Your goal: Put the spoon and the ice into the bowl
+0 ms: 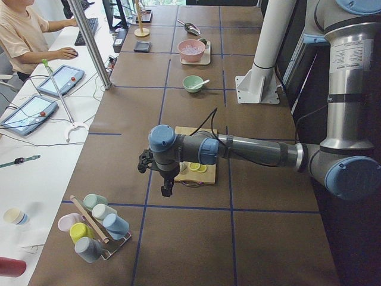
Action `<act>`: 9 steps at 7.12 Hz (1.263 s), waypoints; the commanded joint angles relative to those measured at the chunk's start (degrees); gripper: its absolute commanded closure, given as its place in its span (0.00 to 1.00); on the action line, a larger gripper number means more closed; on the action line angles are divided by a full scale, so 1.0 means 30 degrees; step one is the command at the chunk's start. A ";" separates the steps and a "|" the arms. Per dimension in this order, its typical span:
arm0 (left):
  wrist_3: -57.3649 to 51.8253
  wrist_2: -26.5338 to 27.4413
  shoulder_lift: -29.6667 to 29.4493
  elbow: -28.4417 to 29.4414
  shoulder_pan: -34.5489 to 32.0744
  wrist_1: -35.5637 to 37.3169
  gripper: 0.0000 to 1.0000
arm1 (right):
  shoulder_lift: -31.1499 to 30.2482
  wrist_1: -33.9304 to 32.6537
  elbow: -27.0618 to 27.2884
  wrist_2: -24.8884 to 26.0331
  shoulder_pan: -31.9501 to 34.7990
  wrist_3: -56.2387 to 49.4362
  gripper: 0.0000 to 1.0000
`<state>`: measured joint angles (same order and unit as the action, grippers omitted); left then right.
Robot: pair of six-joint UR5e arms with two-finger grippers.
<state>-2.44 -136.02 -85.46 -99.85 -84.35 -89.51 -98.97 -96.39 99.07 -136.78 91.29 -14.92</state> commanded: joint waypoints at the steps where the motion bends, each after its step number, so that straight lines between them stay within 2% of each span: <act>1: 0.0024 -0.0188 0.0098 -0.0056 0.0019 -0.0106 0.00 | -0.0116 0.0079 0.0022 -0.0022 -0.0019 -0.0008 0.00; 9: 0.0024 0.0045 0.0186 0.0060 0.0195 0.0246 0.00 | -0.0088 0.0196 0.0227 -0.0168 -0.0019 0.0079 0.00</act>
<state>-2.37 -136.01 -84.87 -100.04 -83.89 -88.79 -99.27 -95.80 99.61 -137.15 91.23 -14.72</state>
